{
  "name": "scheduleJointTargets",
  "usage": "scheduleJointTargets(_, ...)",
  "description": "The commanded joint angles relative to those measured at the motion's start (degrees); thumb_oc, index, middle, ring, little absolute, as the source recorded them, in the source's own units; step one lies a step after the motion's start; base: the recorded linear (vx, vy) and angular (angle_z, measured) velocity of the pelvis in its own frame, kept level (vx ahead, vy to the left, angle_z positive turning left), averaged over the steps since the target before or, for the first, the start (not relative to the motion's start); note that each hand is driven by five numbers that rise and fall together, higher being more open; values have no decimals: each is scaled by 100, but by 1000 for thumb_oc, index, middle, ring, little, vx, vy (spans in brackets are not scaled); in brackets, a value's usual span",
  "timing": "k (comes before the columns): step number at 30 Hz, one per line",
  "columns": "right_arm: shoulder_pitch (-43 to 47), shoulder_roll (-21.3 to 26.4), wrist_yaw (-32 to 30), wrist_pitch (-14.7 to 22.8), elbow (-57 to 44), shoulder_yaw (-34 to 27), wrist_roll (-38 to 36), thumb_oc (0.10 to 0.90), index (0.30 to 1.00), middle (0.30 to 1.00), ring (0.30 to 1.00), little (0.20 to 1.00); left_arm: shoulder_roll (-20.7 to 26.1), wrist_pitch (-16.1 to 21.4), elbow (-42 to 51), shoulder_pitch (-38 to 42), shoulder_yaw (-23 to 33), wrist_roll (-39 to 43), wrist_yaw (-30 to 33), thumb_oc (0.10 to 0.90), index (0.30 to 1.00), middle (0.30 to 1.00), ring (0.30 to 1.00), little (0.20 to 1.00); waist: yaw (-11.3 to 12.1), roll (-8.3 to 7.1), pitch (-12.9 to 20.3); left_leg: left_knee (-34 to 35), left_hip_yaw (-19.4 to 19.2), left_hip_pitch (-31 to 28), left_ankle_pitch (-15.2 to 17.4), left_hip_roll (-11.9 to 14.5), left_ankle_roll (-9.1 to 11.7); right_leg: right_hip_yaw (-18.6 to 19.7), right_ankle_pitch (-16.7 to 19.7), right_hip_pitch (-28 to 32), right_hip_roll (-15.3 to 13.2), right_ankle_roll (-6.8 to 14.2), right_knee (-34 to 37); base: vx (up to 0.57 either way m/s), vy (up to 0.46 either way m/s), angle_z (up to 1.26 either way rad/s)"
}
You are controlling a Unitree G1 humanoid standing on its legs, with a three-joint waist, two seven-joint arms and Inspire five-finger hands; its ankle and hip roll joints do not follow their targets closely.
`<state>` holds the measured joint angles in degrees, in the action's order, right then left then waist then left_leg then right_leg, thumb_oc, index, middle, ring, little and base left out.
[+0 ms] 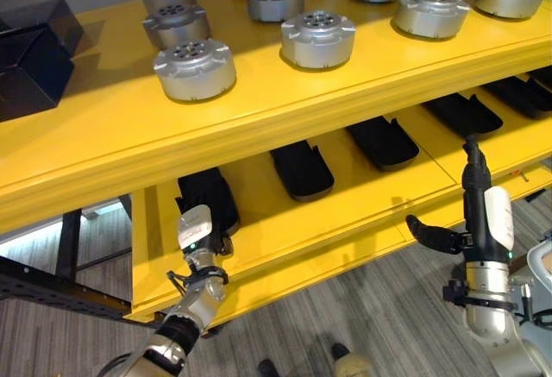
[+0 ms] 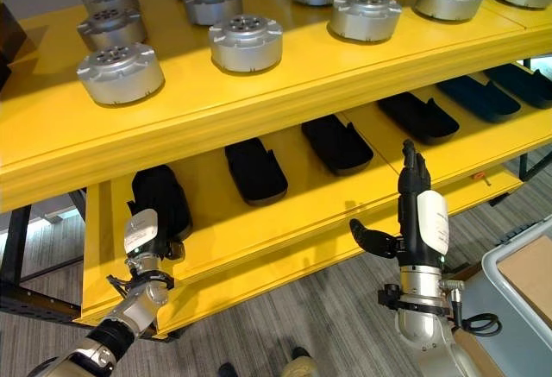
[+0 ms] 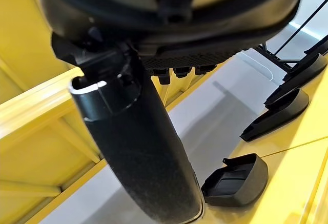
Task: Move parts from the plastic box to the shelf.
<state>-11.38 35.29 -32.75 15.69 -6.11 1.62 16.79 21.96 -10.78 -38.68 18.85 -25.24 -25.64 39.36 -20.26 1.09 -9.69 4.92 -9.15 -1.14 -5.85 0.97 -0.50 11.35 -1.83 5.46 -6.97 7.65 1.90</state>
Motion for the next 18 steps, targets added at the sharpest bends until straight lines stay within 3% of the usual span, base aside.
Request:
scheduleJointTargets(1, 436, 366, -182, 340, -484, -182, -28, 900, 1000, 1000, 1000, 1000, 610, -59, 200, 706, -44, -650, 510, 900, 1000, 1000, 1000, 1000, 186, -89, 244, 5, -257, -599, 707, 280, 0, -212, 278, -562, 165, -27, -451, 0, 0, 0)
scheduleJointTargets(18, 413, 420, -303, 454, -357, -46, -11, 900, 1000, 1000, 1000, 1000, 1003, -909, 312, 848, -291, -1269, 1212, 900, 1000, 1000, 1000, 1000, 175, -90, 249, 7, -256, -573, 712, 281, 12, -219, 285, -590, 156, -13, -450, 0, 0, 0)
